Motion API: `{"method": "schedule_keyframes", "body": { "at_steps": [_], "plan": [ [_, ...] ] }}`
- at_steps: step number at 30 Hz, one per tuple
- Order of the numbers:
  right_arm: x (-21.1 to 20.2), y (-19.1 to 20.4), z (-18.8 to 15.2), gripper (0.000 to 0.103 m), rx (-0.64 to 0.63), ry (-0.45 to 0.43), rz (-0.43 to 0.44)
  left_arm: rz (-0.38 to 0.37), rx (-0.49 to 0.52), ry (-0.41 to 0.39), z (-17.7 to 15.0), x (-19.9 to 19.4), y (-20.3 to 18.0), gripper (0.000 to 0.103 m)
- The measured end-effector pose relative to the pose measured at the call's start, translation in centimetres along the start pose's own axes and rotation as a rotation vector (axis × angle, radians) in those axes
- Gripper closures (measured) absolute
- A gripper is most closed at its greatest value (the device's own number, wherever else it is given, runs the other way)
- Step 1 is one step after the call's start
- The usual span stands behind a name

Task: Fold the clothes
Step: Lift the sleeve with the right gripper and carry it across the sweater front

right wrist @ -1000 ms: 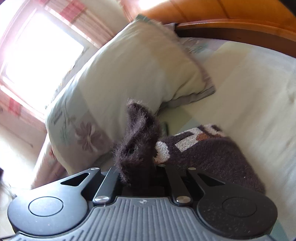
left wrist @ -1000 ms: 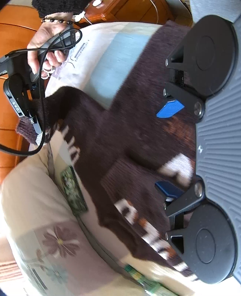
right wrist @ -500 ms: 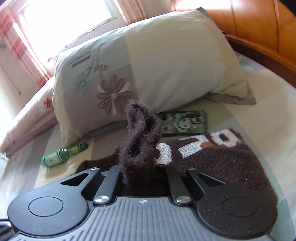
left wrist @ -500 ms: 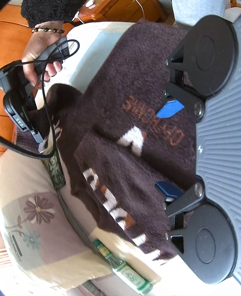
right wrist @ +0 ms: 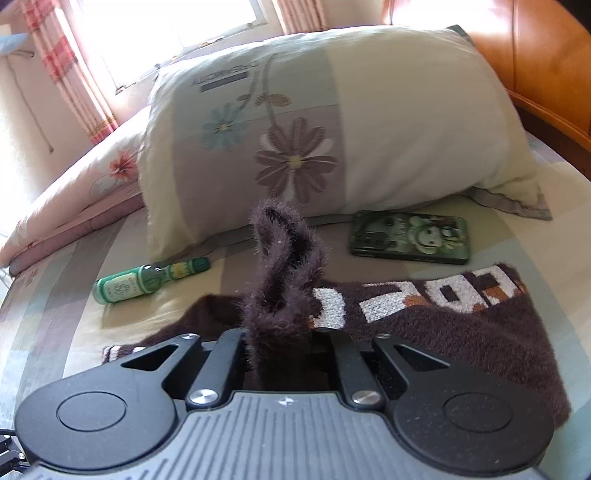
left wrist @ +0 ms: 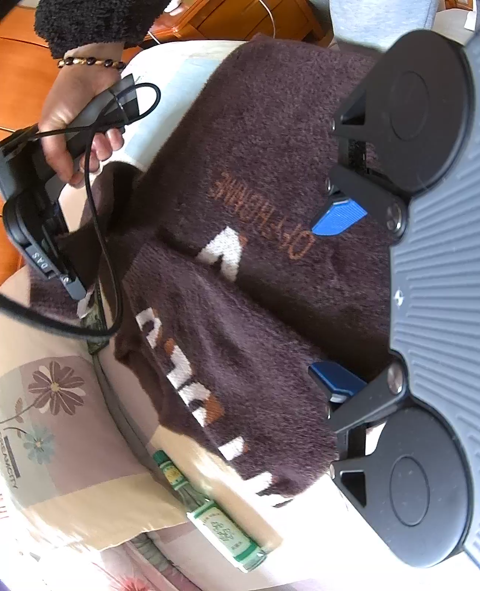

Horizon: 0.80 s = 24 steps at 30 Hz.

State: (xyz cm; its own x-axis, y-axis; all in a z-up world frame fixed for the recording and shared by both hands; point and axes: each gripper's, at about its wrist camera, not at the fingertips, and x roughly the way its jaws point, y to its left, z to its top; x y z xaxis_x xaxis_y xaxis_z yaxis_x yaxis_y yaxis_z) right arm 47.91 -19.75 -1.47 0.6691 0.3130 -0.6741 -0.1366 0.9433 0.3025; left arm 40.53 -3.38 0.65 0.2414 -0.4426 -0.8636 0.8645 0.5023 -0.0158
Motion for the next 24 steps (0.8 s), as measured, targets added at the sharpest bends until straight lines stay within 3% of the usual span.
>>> {"method": "schedule_keyframes", "body": {
  "at_steps": [13,24],
  "plan": [
    [2.3,6.7,-1.5,0.093,-0.087,0.059,0.085,-0.006,-0.029,0.021,-2.7,-0.7,1.0,0.027],
    [4.5,9.8,-2.6,0.093,-0.189,0.105,0.084,-0.006,-0.059,0.035,-3.9,-0.5,1.5,0.027]
  ]
}}
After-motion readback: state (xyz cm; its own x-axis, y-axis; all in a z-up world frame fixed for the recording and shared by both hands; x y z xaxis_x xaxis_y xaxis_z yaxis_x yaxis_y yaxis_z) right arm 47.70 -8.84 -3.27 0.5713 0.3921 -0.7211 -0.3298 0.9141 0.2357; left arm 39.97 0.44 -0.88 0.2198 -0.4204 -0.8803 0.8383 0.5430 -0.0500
